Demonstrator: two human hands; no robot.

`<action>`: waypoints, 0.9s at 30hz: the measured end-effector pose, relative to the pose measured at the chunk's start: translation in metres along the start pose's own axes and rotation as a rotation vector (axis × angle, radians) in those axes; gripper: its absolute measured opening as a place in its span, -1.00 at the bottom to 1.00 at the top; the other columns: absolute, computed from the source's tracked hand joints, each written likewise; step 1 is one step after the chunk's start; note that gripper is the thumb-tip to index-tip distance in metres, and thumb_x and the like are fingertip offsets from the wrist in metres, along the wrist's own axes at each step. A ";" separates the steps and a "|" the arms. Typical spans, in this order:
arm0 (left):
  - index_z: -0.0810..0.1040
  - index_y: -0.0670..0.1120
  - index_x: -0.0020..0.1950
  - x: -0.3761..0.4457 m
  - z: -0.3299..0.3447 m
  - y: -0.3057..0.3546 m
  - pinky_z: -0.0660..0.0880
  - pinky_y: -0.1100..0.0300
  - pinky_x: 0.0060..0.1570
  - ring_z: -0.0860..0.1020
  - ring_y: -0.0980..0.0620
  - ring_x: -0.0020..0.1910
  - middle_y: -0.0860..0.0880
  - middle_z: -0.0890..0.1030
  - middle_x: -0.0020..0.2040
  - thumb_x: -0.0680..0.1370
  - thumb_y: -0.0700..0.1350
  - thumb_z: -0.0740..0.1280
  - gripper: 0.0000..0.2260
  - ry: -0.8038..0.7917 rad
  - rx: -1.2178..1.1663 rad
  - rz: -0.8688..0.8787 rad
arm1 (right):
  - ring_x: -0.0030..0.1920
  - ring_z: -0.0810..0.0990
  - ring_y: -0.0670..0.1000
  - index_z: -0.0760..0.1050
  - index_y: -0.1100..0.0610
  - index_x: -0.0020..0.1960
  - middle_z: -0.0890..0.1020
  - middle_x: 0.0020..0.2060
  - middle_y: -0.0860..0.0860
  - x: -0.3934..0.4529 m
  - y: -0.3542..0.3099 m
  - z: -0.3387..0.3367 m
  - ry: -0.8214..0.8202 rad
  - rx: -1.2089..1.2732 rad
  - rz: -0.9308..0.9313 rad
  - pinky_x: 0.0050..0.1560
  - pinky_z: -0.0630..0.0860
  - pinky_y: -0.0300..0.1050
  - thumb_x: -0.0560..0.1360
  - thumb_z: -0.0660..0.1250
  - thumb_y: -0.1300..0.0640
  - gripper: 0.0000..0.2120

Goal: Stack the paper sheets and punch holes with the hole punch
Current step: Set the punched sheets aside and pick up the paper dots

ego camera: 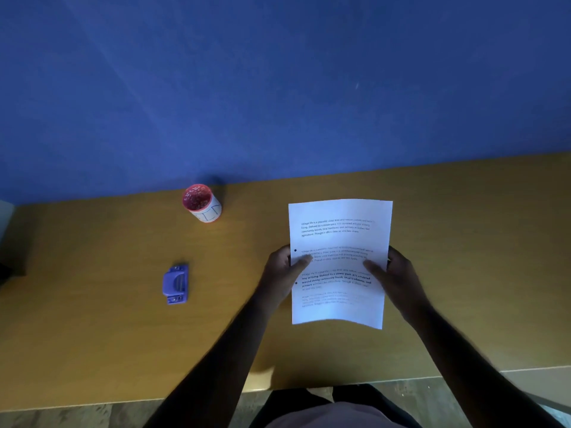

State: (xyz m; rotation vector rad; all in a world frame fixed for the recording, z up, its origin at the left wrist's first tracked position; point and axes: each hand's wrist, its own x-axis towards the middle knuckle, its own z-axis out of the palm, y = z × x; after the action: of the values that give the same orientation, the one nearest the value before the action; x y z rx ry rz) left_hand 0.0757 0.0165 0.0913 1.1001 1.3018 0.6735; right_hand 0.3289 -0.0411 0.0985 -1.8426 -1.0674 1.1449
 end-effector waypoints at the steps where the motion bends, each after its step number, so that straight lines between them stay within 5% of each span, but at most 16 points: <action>1: 0.68 0.01 0.09 0.000 0.004 0.007 0.63 -0.10 -0.02 0.73 -0.10 -0.02 -0.07 0.76 0.02 0.62 -0.09 0.45 -0.93 0.003 0.010 0.028 | -0.06 0.74 -0.01 0.60 0.01 0.15 0.76 -0.05 -0.07 0.000 -0.005 -0.005 0.023 -0.028 -0.031 -0.06 0.67 0.10 0.57 0.45 0.14 -0.83; 5: 0.67 -0.04 0.13 0.001 0.019 0.035 0.62 0.13 -0.01 0.72 0.15 -0.01 0.11 0.77 0.01 0.63 -0.12 0.44 -0.90 0.071 0.040 0.144 | -0.15 0.65 -0.32 0.56 0.03 0.12 0.70 -0.06 -0.17 0.002 -0.029 -0.019 0.112 -0.050 -0.143 -0.24 0.52 -0.33 0.57 0.44 0.19 -0.84; 12: 0.66 -0.05 0.26 0.006 0.039 0.065 0.60 0.18 0.18 0.69 0.14 0.18 0.13 0.74 0.15 0.65 -0.15 0.41 -0.81 0.099 -0.004 0.305 | 0.05 0.71 -0.12 0.56 0.13 0.30 0.73 0.09 -0.04 0.007 -0.038 -0.036 0.220 0.081 -0.205 -0.05 0.63 -0.18 0.59 0.43 0.19 -0.71; 15: 0.65 0.03 0.22 0.006 0.044 0.055 0.57 0.32 0.11 0.68 0.23 0.14 0.24 0.73 0.10 0.65 -0.18 0.40 -0.81 0.042 0.035 0.263 | 0.03 0.70 -0.16 0.57 0.12 0.29 0.72 0.05 -0.07 0.008 -0.026 -0.035 0.207 0.077 -0.171 -0.13 0.58 -0.38 0.58 0.45 0.18 -0.70; 18: 0.64 0.02 0.29 0.006 0.047 0.040 0.55 0.24 0.18 0.66 0.24 0.17 0.21 0.73 0.14 0.66 -0.13 0.38 -0.78 0.007 0.132 0.204 | -0.02 0.70 -0.14 0.61 0.14 0.23 0.72 -0.03 -0.10 0.006 -0.011 -0.032 0.182 0.055 -0.096 -0.23 0.53 -0.47 0.57 0.47 0.15 -0.75; 24: 0.66 -0.02 0.28 0.004 0.048 0.036 0.57 0.21 0.20 0.66 0.24 0.17 0.18 0.73 0.14 0.68 -0.10 0.34 -0.80 0.032 0.182 0.202 | -0.11 0.63 -0.43 0.59 0.04 0.17 0.68 -0.06 -0.22 0.004 -0.014 -0.034 0.180 0.054 -0.093 -0.18 0.48 -0.55 0.59 0.43 0.20 -0.82; 27: 0.66 -0.06 0.29 0.003 0.049 0.042 0.54 0.36 0.14 0.66 0.28 0.15 0.18 0.73 0.12 0.67 -0.15 0.35 -0.79 0.049 0.153 0.221 | -0.09 0.64 -0.41 0.60 0.01 0.17 0.69 -0.03 -0.24 0.005 -0.016 -0.038 0.186 0.063 -0.115 -0.15 0.50 -0.53 0.59 0.43 0.20 -0.82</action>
State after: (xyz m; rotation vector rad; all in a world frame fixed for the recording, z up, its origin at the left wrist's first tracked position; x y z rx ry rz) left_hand 0.1309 0.0229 0.1239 1.3735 1.3009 0.7774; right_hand 0.3608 -0.0350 0.1245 -1.7756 -1.0051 0.9114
